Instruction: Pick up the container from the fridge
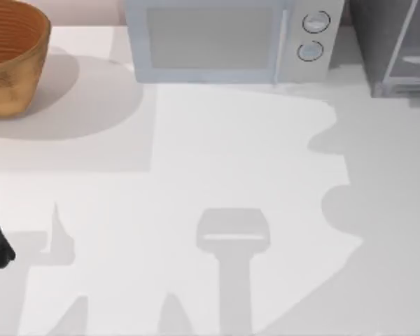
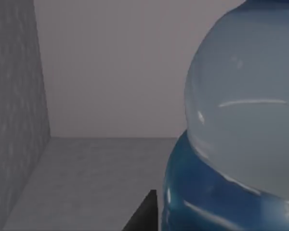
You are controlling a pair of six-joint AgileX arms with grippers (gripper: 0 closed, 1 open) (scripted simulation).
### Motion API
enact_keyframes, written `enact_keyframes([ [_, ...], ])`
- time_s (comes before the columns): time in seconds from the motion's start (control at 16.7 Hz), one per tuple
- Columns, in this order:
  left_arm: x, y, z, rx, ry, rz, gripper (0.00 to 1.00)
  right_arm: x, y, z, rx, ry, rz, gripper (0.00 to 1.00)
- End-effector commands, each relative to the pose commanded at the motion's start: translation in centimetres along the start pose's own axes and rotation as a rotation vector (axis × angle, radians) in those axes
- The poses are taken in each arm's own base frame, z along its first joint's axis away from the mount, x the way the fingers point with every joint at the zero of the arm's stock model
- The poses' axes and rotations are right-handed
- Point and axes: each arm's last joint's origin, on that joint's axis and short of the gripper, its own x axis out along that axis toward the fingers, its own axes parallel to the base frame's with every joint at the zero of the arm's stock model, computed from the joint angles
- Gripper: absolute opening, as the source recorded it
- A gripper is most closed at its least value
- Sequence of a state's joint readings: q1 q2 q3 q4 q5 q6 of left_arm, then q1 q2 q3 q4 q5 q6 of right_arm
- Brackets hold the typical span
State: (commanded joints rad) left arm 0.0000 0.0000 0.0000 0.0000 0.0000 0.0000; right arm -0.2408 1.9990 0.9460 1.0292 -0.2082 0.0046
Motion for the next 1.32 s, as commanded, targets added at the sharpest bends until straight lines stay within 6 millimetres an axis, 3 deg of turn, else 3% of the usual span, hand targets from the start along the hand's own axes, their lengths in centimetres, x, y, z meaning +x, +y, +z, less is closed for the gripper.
enact_keyframes([
  [0.24,0.0,0.0,0.0,0.000,0.000,0.000,1.00,-2.8,0.0,0.2,-0.006,-0.017,-0.003,0.00],
  [0.6,0.0,0.0,0.0,0.000,0.000,0.000,1.00,-2.9,0.3,0.2,-0.003,-0.012,0.003,0.00],
  [0.84,0.0,0.0,0.0,0.000,0.000,0.000,1.00,-4.7,1.4,2.3,-0.003,-0.006,0.008,0.00],
  [1.08,0.0,0.0,0.0,0.000,0.000,0.000,1.00,-9.3,3.4,6.0,-0.005,-0.011,0.010,0.00],
  [1.32,0.0,0.0,0.0,0.000,0.000,0.000,1.00,-16.7,5.7,8.5,-0.006,-0.040,0.008,0.00],
])
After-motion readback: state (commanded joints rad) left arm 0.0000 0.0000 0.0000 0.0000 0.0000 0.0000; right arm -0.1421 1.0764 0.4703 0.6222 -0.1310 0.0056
